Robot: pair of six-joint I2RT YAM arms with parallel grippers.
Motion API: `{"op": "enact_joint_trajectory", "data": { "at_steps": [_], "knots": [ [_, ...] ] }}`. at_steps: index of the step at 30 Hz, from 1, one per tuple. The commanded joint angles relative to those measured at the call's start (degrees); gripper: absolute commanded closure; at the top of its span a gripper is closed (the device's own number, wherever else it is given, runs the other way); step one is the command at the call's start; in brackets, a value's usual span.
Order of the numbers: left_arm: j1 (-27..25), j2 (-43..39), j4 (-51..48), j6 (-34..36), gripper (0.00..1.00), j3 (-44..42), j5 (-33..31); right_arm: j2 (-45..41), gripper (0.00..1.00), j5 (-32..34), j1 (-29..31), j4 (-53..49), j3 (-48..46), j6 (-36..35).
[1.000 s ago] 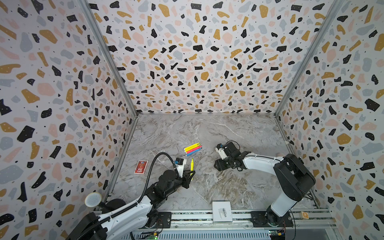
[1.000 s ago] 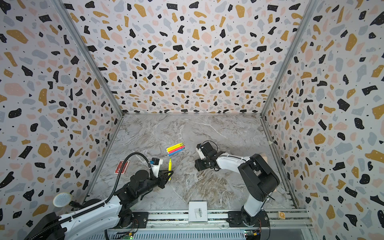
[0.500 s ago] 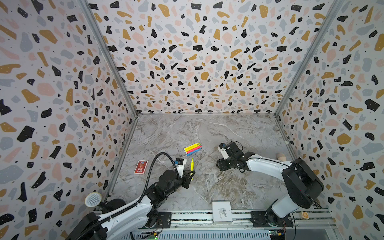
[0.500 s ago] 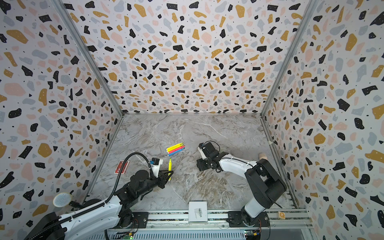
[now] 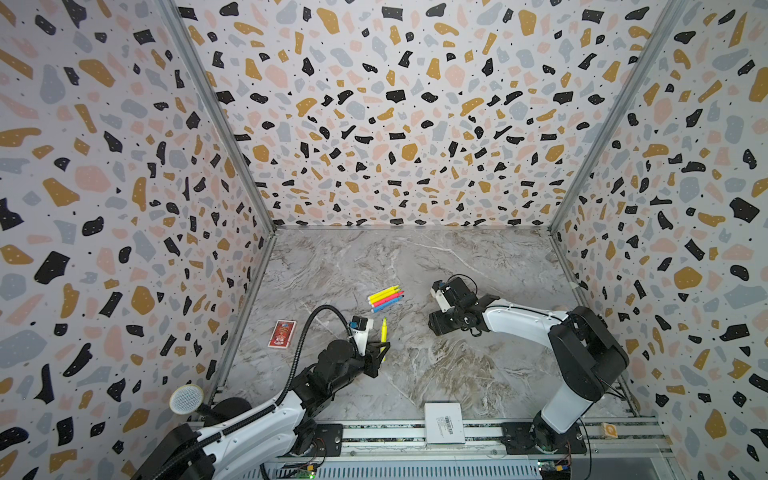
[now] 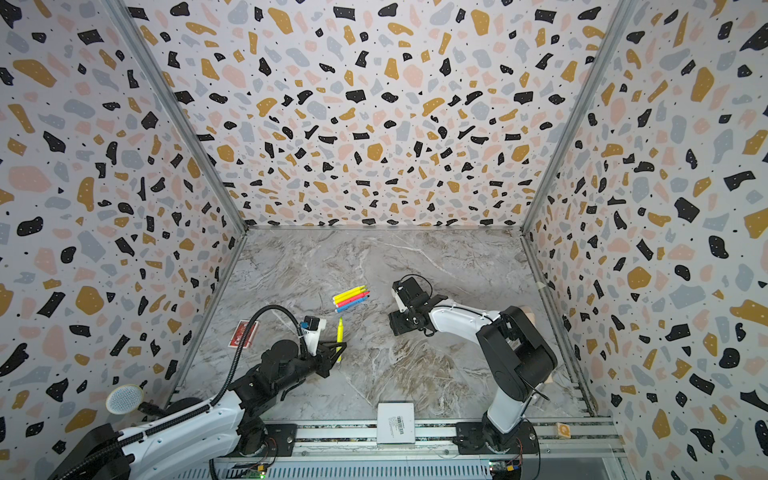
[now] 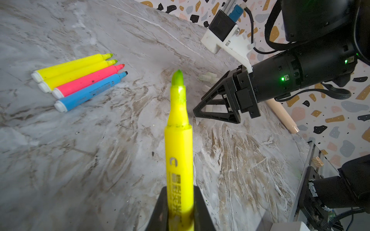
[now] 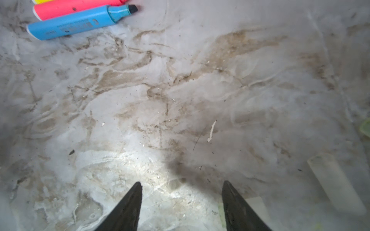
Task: Insert the pens into the pen caps
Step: 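Center the open right gripper over an upright pale-green cap and close on it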
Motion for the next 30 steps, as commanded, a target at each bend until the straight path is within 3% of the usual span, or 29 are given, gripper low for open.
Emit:
{"op": "enact_joint_trajectory", "data": {
  "at_steps": [1, 19, 30],
  "knots": [
    [0.1, 0.5, 2.1, 0.8, 1.00, 0.9, -0.1, -0.2, 0.36, 0.8, 0.2, -2.1, 0.8, -0.7],
    [0.2, 0.9, 2.5, 0.7, 1.00, 1.0, -0.1, -0.6, 0.36, 1.0, 0.2, -3.0, -2.3, -1.0],
    [0.2, 1.3, 3.0, 0.8, 1.00, 0.9, -0.3, -5.7, 0.36, 2.1, 1.0, -4.4, -4.4, 0.2]
  ]
}}
